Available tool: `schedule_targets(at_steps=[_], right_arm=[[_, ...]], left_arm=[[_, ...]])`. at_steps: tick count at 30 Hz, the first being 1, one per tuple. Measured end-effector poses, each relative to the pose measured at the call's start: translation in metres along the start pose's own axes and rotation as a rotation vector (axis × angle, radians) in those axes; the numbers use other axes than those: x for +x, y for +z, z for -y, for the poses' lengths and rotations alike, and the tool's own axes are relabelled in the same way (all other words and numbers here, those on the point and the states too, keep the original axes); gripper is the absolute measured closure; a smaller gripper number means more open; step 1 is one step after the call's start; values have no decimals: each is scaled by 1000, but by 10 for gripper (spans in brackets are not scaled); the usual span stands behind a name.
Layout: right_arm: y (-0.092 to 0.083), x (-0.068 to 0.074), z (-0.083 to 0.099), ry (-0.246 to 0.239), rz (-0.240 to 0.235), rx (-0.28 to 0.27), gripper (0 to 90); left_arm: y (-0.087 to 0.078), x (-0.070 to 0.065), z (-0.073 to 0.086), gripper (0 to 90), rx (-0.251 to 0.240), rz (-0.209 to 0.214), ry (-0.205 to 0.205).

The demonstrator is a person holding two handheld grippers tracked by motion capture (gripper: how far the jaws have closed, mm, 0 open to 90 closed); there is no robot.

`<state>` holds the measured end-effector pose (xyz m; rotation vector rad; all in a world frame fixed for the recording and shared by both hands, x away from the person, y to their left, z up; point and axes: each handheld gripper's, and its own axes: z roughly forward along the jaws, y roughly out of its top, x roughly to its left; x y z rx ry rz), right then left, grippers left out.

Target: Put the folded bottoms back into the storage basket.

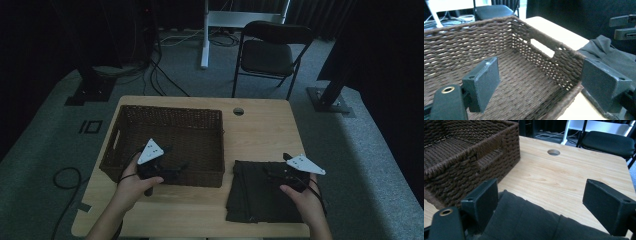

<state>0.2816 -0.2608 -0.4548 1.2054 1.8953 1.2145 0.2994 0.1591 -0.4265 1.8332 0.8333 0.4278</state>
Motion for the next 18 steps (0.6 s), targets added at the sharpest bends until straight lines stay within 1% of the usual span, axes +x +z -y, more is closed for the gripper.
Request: schedule_targets(at_steps=[4, 5, 8, 9, 10, 11, 12, 14, 15, 16, 17, 18], right_arm=[[-5, -5, 5, 9, 12, 5, 130], [-5, -5, 5, 9, 12, 5, 130], [-9, -9, 11, 9, 23, 12, 130], [-10, -11, 12, 9, 25, 15, 130], [-11, -12, 14, 13, 28, 14, 130], [-11, -12, 14, 13, 28, 14, 130], [-14, -15, 17, 19, 33, 16, 130], [-17, -18, 20, 27, 40, 19, 130], [-18, -19, 22, 32, 43, 21, 130], [-19, -21, 23, 36, 44, 23, 130], [-19, -21, 23, 36, 44, 23, 130], [-23, -24, 27, 43, 52, 23, 130]], left_arm=[[8, -8, -1, 163, 4, 25, 10], [8, -8, -1, 163, 4, 25, 10], [16, -15, -3, 163, 4, 44, 22], [16, -15, -3, 163, 4, 44, 22], [20, -19, -3, 163, 2, 51, 26], [20, -19, -3, 163, 2, 51, 26], [24, -24, -4, 163, 3, 67, 36], [29, -29, -4, 163, 10, 78, 49], [29, -29, -4, 163, 10, 78, 49], [33, -34, -5, 163, 12, 92, 56], [33, -34, -5, 163, 12, 92, 56], [35, -38, -7, 163, 13, 103, 63]])
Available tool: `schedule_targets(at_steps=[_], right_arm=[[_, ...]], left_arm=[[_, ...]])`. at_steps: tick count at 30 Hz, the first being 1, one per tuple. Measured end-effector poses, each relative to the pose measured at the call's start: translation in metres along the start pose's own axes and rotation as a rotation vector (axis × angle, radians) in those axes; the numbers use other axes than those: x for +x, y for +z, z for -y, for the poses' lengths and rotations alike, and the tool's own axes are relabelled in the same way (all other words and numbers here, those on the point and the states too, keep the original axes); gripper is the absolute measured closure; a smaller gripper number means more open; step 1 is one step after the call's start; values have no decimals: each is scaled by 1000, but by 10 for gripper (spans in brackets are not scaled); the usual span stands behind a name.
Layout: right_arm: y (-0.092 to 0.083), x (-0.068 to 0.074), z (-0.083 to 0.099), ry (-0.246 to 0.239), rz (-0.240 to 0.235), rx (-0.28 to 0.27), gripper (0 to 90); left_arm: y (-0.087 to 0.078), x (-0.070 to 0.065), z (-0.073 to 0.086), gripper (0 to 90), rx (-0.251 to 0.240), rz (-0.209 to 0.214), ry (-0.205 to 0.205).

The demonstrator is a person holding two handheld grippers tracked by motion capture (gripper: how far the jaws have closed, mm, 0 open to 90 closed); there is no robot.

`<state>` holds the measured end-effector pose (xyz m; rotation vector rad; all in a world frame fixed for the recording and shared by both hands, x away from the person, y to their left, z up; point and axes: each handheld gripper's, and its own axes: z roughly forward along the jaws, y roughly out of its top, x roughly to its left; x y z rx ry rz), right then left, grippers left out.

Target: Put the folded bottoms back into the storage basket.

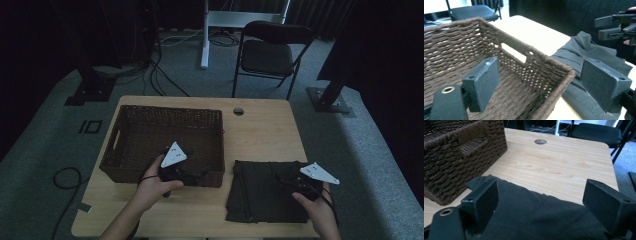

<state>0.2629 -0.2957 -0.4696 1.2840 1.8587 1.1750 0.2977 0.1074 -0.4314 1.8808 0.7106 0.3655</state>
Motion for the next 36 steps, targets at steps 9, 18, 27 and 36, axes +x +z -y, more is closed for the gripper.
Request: schedule_targets(at_steps=[9, 18, 27, 36], right_arm=[[-9, -11, 9, 19, 22, 4, 130], [-18, -23, 18, 30, 52, 8, 133], [-21, -36, 28, 37, 78, 19, 138], [-18, -48, 40, 71, 107, 42, 134]], left_arm=[[15, -18, -7, 163, -7, 54, 16], [38, -41, -11, 163, -2, 122, 37], [60, -60, -10, 163, 20, 146, 42], [76, -79, -7, 163, 22, 199, 33]])
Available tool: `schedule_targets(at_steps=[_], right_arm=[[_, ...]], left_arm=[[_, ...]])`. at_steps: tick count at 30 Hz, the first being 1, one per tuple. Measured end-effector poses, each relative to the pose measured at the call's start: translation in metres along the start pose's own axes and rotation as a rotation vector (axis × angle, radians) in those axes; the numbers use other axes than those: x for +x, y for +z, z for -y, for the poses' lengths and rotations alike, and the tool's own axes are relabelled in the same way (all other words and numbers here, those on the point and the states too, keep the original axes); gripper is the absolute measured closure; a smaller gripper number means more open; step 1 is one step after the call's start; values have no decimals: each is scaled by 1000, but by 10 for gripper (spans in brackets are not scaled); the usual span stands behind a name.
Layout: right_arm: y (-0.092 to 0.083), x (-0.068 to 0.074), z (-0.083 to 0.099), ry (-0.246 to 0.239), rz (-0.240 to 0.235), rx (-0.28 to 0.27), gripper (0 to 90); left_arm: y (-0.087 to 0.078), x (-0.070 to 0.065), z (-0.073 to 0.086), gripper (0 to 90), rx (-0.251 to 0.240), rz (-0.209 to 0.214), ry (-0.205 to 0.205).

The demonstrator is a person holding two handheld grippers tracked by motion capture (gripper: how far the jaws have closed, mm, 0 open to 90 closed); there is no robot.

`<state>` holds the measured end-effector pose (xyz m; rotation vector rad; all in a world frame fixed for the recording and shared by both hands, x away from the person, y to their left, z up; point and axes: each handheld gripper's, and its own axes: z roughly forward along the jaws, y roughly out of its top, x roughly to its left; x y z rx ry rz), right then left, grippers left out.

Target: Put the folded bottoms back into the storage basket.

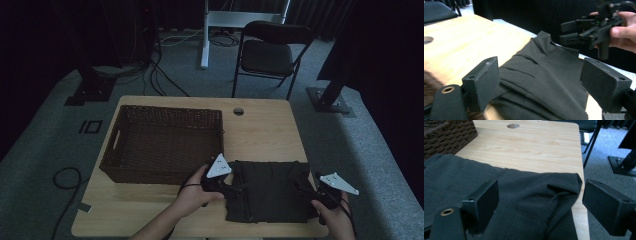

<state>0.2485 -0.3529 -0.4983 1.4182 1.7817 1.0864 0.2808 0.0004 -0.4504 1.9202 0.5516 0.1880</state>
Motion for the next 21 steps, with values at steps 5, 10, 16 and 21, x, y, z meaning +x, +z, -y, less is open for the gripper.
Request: schedule_targets(at_steps=[5, 10, 16, 21], right_arm=[[2, -5, 5, 33, 1, 3, 131], [6, -9, 12, 36, 21, 30, 132], [8, -9, 18, 35, 29, 49, 132], [8, -10, 20, 48, 23, 46, 132]], left_arm=[[11, -6, 7, 163, 23, 12, -10], [23, -14, 16, 163, 43, -7, -32], [30, -26, 15, 158, 25, -51, -8], [37, -31, 19, 158, 36, -3, -18]])
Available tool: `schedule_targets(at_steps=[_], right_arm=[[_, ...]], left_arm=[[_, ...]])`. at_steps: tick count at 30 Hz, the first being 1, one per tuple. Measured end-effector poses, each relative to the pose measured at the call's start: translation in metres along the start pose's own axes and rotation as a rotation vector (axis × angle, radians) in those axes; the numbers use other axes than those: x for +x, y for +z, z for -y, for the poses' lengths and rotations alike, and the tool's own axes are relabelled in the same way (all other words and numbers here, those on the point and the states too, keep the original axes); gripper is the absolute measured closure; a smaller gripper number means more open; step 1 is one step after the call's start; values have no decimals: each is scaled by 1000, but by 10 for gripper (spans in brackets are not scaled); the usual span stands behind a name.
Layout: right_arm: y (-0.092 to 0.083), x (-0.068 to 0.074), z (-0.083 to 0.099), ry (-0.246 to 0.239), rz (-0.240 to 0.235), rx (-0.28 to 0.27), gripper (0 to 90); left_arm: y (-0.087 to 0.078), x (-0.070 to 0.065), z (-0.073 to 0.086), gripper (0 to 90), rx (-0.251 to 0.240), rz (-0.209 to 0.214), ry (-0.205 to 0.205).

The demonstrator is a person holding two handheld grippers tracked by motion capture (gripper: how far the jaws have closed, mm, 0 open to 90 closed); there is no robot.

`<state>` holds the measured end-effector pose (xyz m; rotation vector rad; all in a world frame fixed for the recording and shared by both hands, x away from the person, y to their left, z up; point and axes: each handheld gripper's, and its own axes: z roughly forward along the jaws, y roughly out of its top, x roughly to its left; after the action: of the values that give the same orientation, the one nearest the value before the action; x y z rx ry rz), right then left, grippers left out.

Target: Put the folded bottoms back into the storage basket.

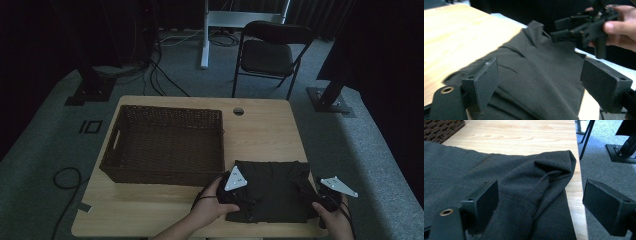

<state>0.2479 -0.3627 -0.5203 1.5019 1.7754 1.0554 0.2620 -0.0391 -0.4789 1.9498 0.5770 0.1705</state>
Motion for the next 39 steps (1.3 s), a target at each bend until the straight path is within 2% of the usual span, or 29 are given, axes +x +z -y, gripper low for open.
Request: schedule_targets(at_steps=[1, 4, 8, 10, 11, 12, 16, 17, 18, 21, 28, 30, 33, 34, 38, 39], right_arm=[[1, 0, 0, 3, -6, 0, 132], [3, -1, 1, 8, -6, 5, 132], [6, -2, 3, 15, -3, 22, 129], [8, -3, 4, 15, 5, 36, 128], [8, -3, 4, 15, 5, 36, 128], [11, -4, 7, 29, -5, 50, 128], [15, -4, 13, 34, -18, 89, 122], [15, -4, 13, 34, -18, 89, 122], [17, -5, 14, 58, -22, 98, 119], [19, -7, 15, 65, -38, 115, 115], [25, -5, 14, 50, -65, 138, 108], [25, -4, 14, 46, -69, 137, 108], [26, -3, 15, 47, -69, 137, 108], [26, -3, 16, 56, -74, 137, 108], [27, -2, 17, 66, -73, 138, 109], [28, -2, 17, 75, -74, 140, 109]], left_arm=[[6, 0, 5, 159, 20, 5, -15], [11, 1, 10, 158, 31, -2, -32], [21, 0, 21, 158, 70, -24, -40], [26, -2, 28, 158, 104, -50, -34], [26, -2, 28, 158, 104, -50, -34], [30, -2, 33, 158, 126, -75, -39], [34, 1, 40, 158, 156, -105, -52], [34, 1, 40, 158, 156, -105, -52], [35, 3, 42, 158, 164, -120, -51], [38, 5, 43, 158, 171, -129, -66], [44, 9, 47, 152, 201, -142, -98], [45, 9, 48, 151, 200, -150, -85], [46, 8, 49, 151, 196, -152, -89], [48, 9, 51, 151, 183, -147, -118], [49, 10, 51, 148, 184, -144, -125], [50, 9, 50, 146, 180, -143, -151]])
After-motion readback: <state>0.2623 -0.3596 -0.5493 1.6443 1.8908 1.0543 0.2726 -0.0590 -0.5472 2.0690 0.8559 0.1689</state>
